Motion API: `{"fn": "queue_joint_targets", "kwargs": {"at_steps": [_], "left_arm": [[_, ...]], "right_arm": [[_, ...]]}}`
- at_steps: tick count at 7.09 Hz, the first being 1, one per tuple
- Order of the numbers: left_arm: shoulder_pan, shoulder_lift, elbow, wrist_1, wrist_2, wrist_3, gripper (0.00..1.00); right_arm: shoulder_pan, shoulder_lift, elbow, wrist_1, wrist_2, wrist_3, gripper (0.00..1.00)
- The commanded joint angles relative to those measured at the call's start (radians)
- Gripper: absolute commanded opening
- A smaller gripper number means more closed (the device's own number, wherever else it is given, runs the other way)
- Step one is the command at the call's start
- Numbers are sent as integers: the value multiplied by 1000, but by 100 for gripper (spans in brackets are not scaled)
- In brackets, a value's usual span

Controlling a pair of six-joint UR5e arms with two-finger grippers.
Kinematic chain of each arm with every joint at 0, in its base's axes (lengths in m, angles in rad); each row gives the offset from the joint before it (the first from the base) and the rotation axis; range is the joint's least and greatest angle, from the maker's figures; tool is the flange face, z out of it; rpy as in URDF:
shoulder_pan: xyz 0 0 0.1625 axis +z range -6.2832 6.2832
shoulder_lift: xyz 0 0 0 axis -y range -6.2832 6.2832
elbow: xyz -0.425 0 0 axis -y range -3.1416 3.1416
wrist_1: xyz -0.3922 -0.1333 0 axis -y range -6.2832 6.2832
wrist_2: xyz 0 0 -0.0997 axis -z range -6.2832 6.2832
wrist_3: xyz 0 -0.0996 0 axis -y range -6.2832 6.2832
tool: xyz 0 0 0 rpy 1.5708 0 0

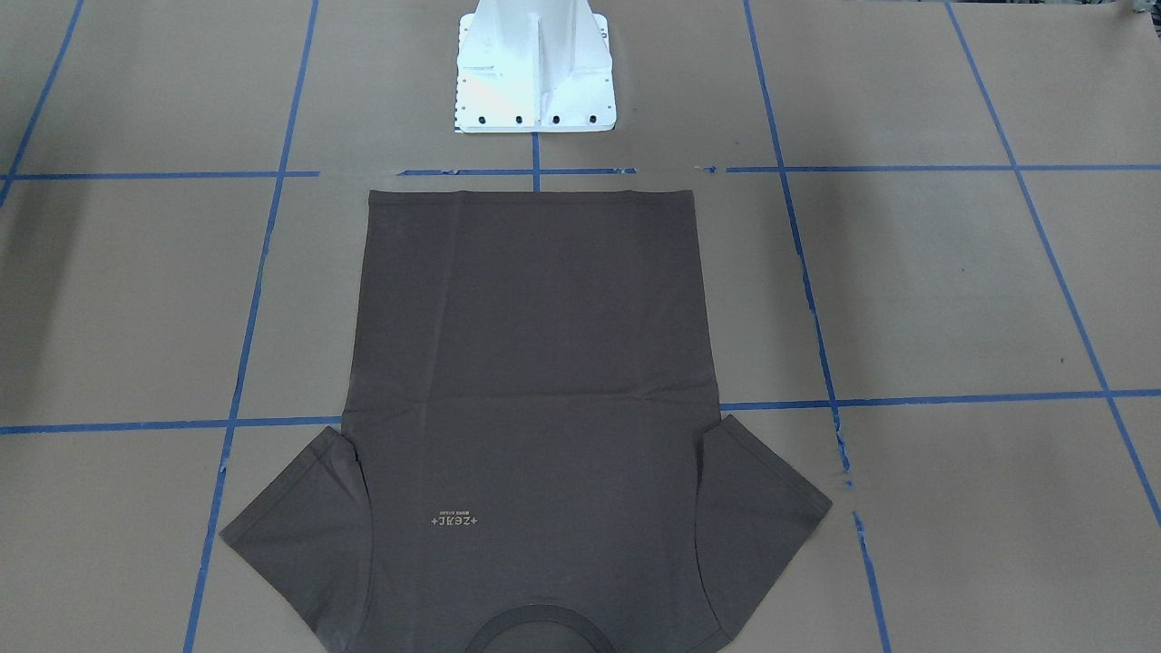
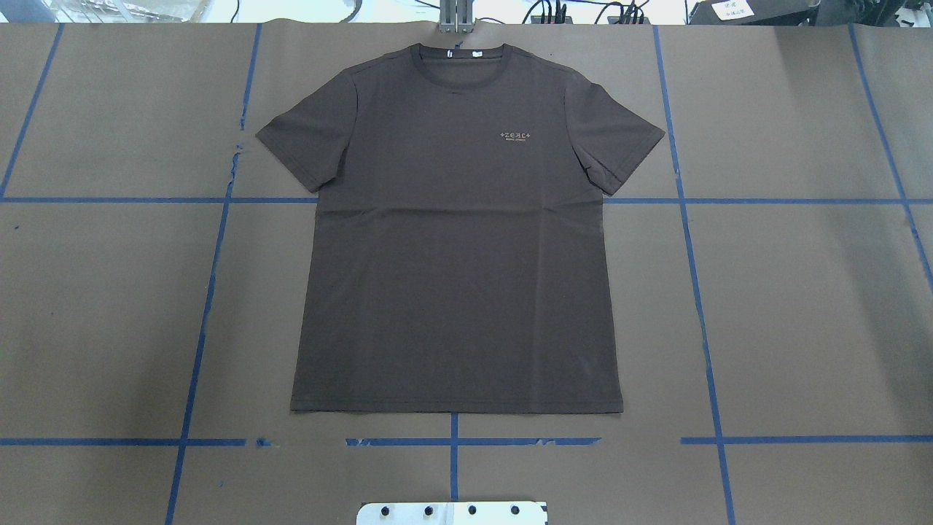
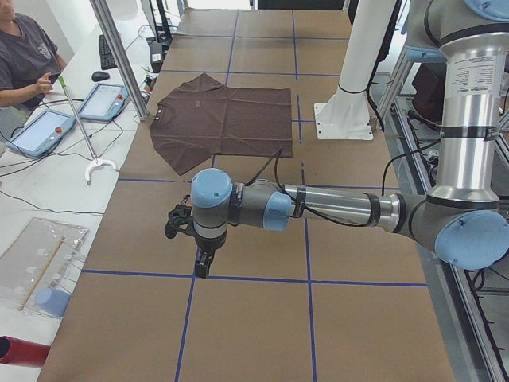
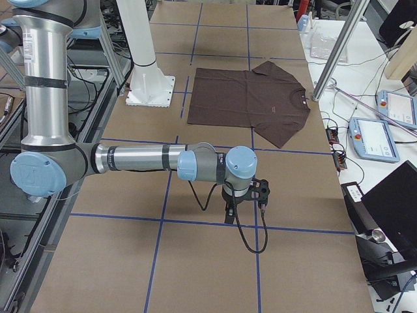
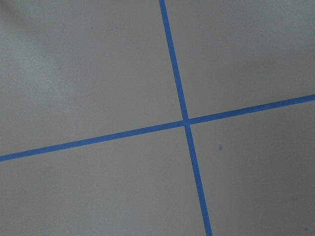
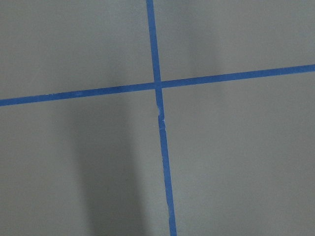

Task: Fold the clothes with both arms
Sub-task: 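Move the right gripper toward the T-shirt sleeve farthest from the left arm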

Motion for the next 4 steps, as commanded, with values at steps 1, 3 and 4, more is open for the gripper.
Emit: {"fn": "queue_joint_targets", "kwargs": {"at_steps": [1, 3, 4], "left_arm": [[-7, 1, -1, 0, 0, 1, 100], [-5, -43, -25, -2, 0, -3, 100], [-5, -86, -37, -11, -18, -9, 100]], "right_arm": [[0, 1, 8, -1, 6, 17, 100], [-9, 55, 2, 7, 3, 28, 100], [-17, 77, -6, 64, 8, 75, 100]]}}
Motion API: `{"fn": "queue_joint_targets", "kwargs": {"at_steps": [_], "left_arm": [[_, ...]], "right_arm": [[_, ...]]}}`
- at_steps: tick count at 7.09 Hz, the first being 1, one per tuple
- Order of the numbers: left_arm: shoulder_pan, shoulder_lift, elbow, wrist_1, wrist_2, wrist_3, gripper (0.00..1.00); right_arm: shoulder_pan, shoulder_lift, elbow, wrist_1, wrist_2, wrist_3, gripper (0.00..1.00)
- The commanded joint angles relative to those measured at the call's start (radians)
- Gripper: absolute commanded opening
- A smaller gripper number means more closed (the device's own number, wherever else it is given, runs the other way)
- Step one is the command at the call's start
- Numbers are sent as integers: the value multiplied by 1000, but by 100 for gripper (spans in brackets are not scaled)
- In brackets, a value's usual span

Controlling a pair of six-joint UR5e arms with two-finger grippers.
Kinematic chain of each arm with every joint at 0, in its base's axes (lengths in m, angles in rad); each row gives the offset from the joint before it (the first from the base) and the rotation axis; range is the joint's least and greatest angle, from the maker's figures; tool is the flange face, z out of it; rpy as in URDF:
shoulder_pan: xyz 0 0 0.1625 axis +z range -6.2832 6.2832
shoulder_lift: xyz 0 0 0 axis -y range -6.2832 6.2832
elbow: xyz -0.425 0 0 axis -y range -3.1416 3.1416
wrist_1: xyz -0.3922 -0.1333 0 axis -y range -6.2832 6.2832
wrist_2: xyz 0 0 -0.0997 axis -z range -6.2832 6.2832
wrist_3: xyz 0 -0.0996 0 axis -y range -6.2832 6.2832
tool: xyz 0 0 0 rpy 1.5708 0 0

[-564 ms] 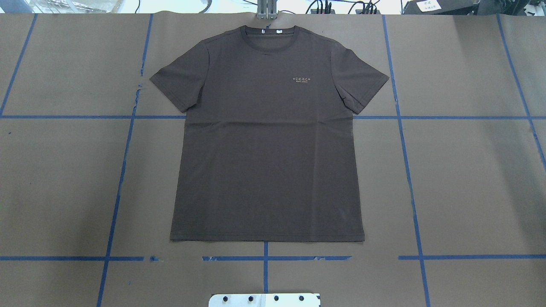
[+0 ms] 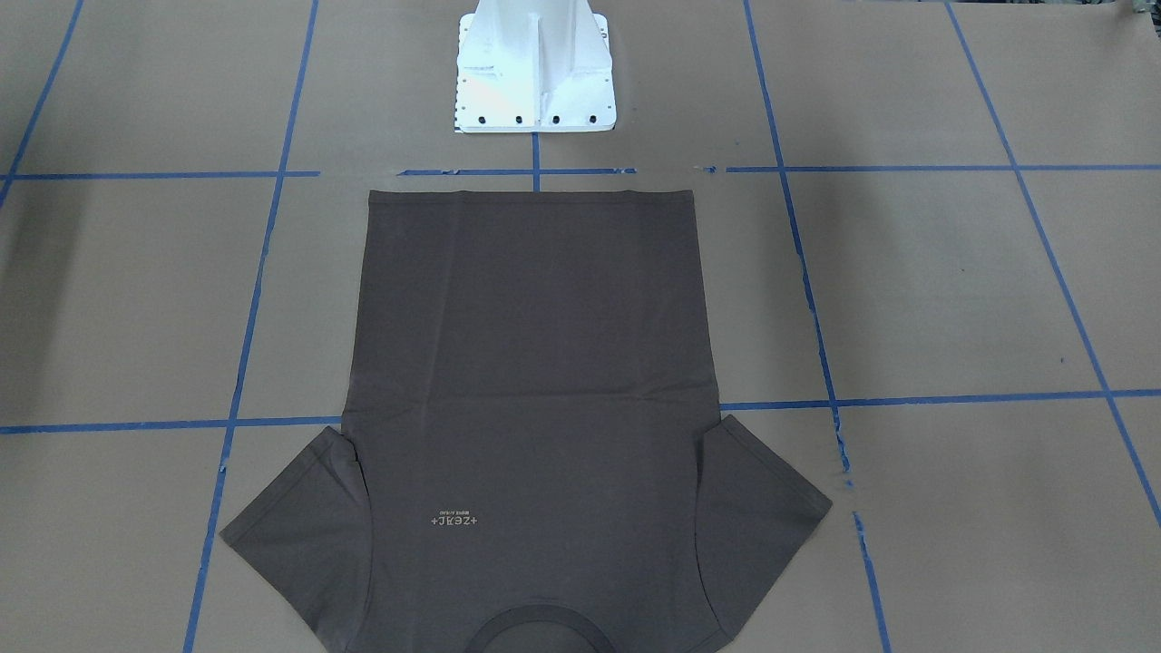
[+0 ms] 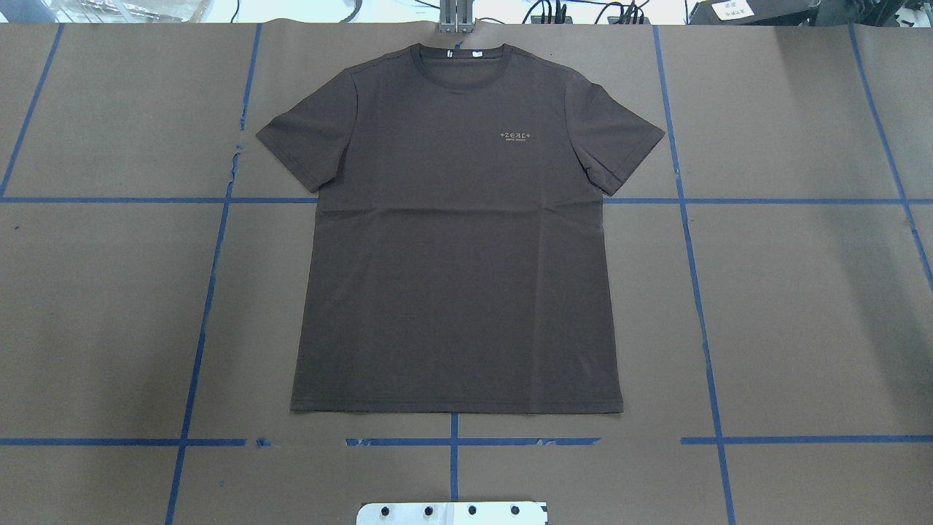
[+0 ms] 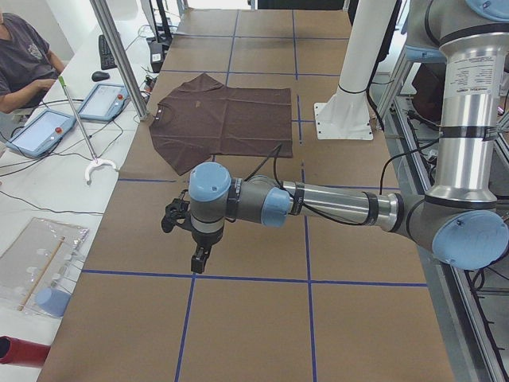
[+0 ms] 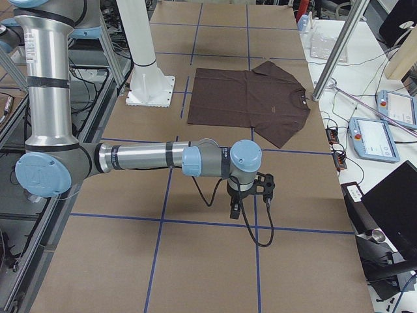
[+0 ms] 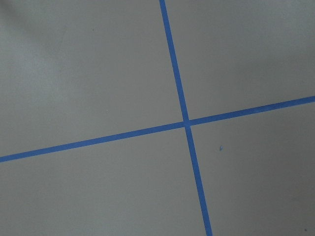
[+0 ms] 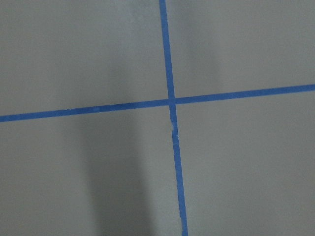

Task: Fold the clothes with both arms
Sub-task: 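Move the right gripper toward the T-shirt sleeve farthest from the left arm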

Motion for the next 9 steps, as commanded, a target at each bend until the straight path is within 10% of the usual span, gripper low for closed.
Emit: {"fn": "queue_joint_targets", "kwargs": {"at_steps": [1, 5, 9], "left_arm": [[14, -99, -7, -48, -59, -4, 100], [90, -160, 54, -208, -57, -38, 100], [127, -183, 167, -332, -23, -39, 100]], "right_arm": [[-69, 71, -34, 176, 4, 65, 100], [-321, 360, -337, 540, -30, 362, 100], [-441, 553, -527, 546, -89, 425, 100]]}}
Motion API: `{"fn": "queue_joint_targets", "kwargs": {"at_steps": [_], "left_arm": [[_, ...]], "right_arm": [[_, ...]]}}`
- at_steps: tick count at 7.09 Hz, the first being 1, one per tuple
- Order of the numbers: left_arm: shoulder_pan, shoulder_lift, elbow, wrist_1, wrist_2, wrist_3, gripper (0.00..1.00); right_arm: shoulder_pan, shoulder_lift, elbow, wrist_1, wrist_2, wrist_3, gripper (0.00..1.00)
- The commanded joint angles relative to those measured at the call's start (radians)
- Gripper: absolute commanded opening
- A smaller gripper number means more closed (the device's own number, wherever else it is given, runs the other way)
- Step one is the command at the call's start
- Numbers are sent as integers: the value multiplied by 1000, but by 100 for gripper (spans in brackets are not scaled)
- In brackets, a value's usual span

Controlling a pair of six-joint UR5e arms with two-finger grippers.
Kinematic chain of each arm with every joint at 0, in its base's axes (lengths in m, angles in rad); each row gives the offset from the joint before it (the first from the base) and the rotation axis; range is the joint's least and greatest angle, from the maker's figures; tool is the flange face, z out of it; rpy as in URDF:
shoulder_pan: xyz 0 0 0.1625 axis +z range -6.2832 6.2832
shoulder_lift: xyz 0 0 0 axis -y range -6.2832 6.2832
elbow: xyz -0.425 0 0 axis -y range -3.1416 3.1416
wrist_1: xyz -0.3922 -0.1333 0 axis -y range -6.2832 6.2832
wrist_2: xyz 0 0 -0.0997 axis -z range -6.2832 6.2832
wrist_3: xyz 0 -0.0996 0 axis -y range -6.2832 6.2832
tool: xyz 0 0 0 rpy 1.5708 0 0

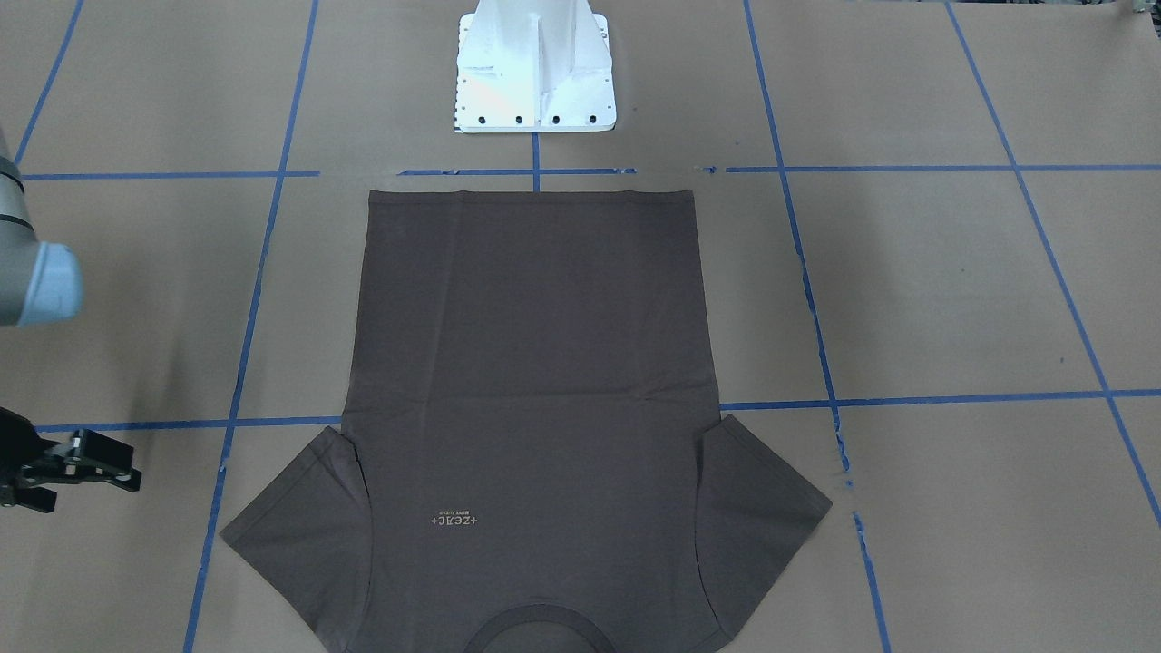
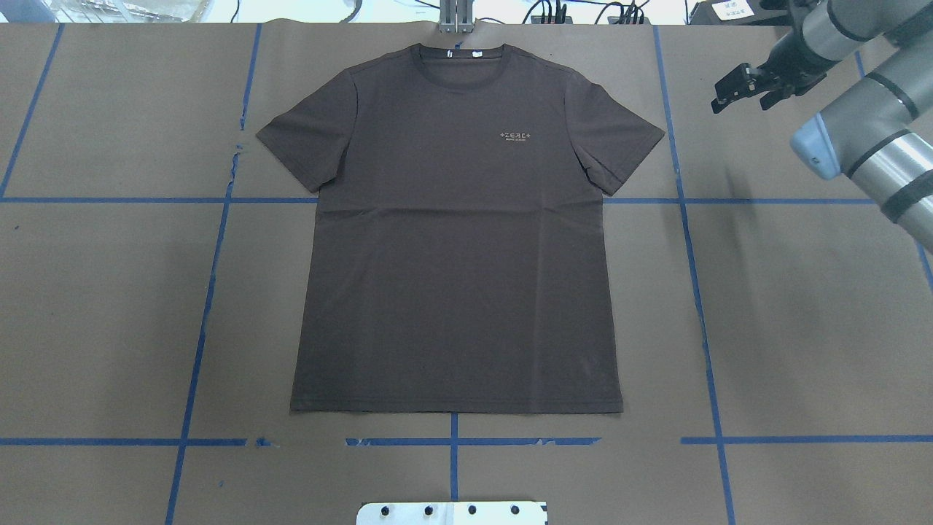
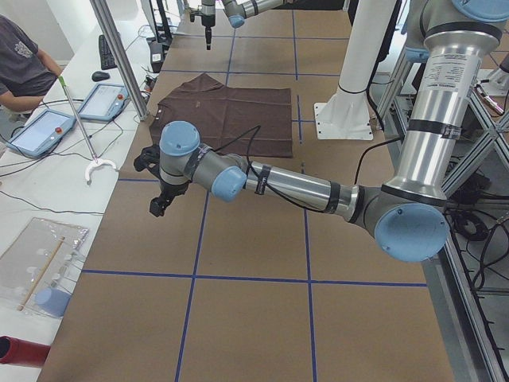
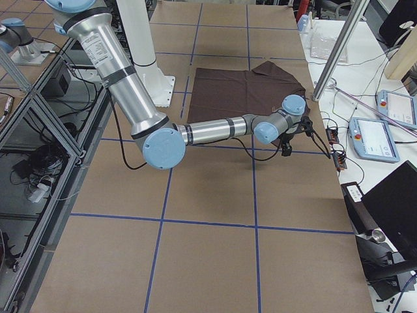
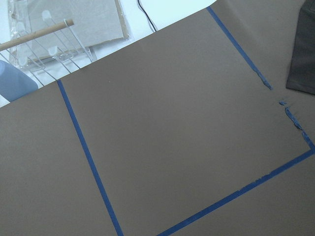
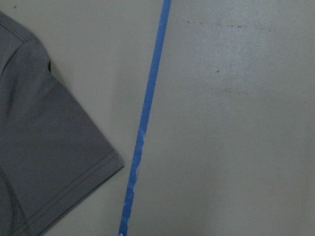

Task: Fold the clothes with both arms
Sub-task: 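Move the right gripper toward the T-shirt sleeve farthest from the left arm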

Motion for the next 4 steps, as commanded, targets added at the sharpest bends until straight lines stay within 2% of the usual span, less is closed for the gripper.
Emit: {"fn": "queue_joint_targets", "kwargs": {"at_steps": [1, 2, 3, 4], "left_arm": [[43, -3, 37, -50, 73, -3, 100], [43, -6, 36, -55, 74, -40, 100], [43, -1, 36, -83, 75, -37, 100], [43, 3, 40, -100, 75, -37, 100]], "right_arm": [[-53, 34, -25, -1, -102, 98, 100], [-96, 61, -29, 4, -162, 138, 100], [-130, 66, -42, 72, -185, 140, 100], [-137, 101, -112, 140, -190, 145, 100]]}}
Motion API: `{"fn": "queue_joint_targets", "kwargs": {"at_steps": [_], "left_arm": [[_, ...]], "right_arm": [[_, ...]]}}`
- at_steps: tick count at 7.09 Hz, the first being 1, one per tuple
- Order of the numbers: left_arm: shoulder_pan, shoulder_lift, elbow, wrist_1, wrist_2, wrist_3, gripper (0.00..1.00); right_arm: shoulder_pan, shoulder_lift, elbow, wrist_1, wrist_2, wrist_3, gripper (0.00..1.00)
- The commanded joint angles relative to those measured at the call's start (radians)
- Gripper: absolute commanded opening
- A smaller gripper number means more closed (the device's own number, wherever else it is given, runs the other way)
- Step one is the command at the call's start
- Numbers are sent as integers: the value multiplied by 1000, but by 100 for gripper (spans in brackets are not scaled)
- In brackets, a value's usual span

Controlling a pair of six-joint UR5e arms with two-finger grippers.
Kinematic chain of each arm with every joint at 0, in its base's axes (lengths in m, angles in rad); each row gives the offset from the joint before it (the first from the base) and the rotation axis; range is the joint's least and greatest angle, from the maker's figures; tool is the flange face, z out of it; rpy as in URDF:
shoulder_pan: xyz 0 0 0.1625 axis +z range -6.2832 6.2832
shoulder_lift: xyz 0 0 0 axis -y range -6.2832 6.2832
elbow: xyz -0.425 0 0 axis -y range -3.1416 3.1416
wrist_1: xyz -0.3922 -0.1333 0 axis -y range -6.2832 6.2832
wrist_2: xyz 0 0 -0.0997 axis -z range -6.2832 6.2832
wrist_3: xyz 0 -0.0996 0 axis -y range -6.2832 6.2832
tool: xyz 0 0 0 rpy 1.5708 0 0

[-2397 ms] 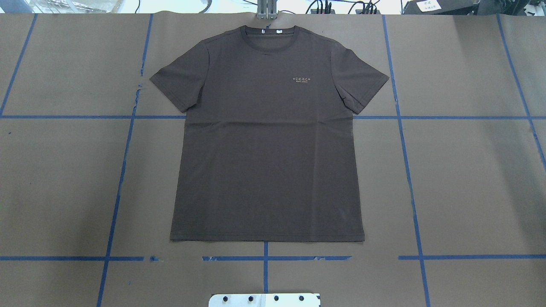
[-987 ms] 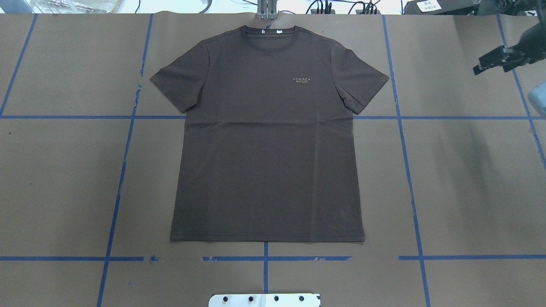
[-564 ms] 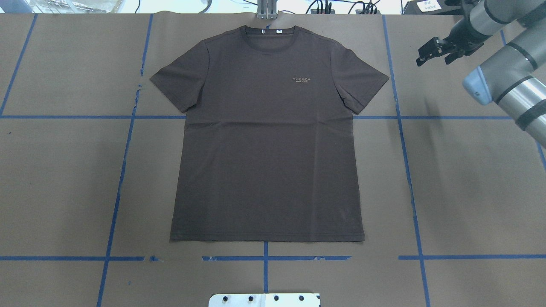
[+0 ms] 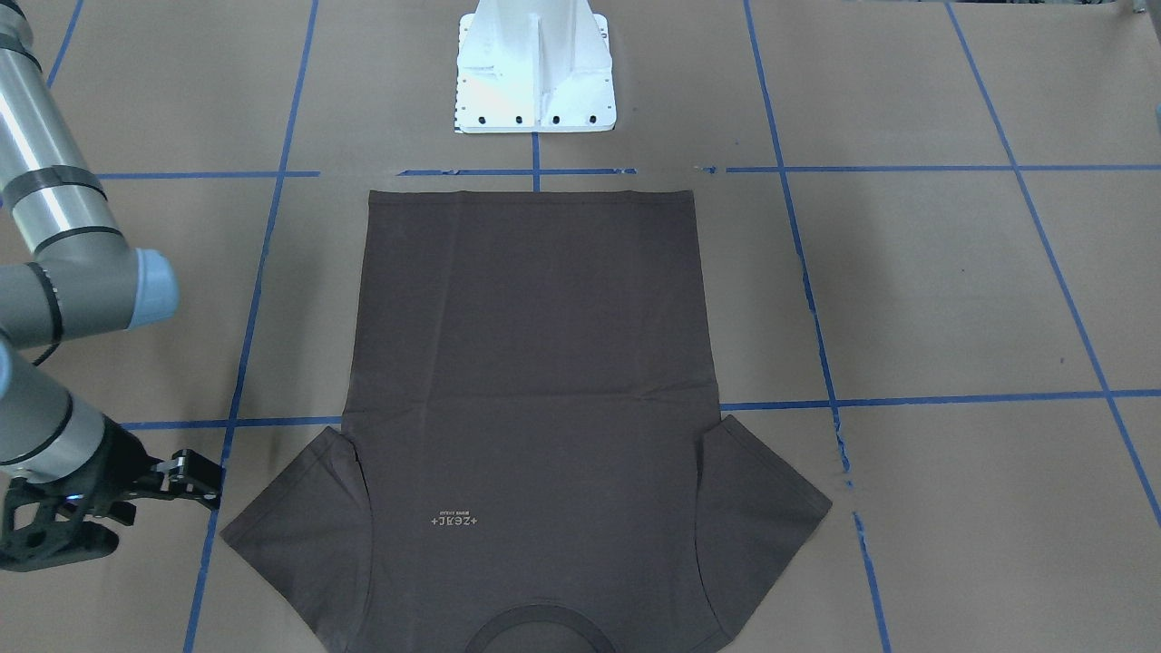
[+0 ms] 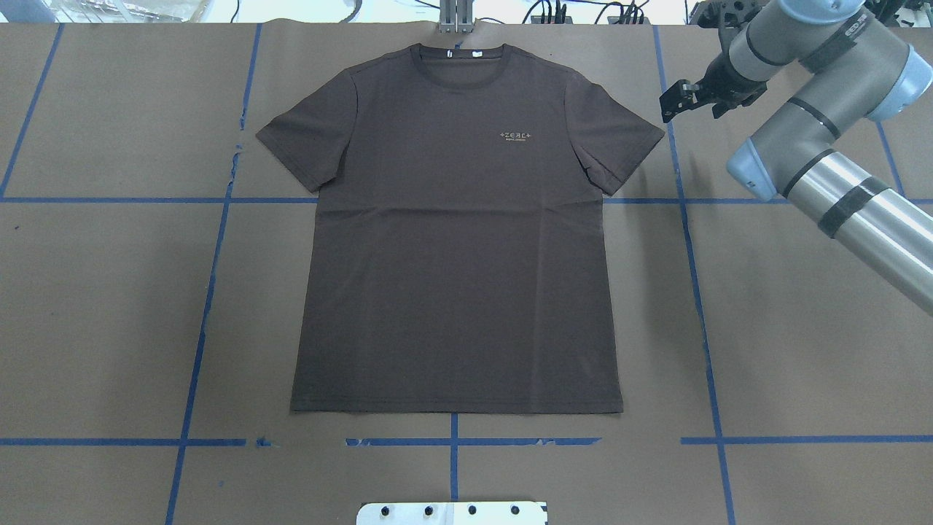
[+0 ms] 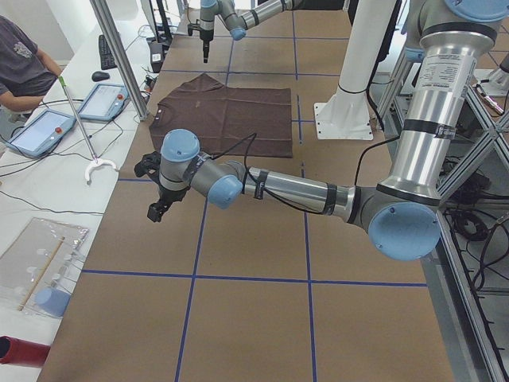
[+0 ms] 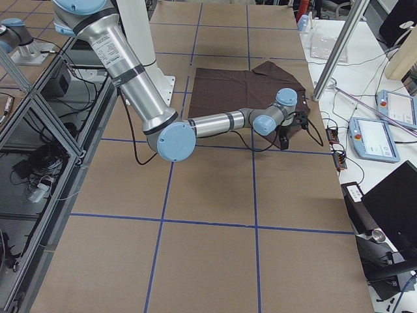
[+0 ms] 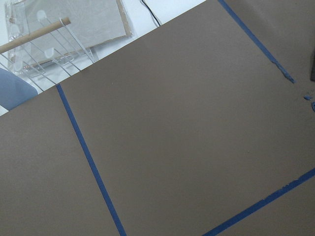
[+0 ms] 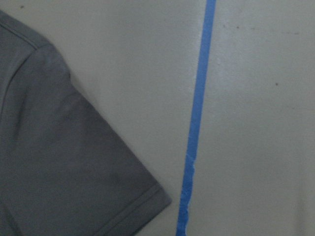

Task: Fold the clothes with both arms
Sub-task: 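Grasp the sleeve edge with the right gripper near the shoulder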

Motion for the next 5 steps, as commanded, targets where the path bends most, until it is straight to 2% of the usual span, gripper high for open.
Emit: {"fn": "queue_joint_targets", "kwargs": {"at_steps": [1, 2, 5], "left_arm": [[1, 5, 4, -24, 3, -8, 100], [1, 5, 7, -24, 3, -6, 100], [1, 3, 10, -24, -4, -10, 100]], "right_arm": [[-30, 95, -148, 80, -21, 14, 100], [-31, 117, -194, 80, -26, 14, 100], [-51, 117, -234, 82, -48, 14, 100]]}}
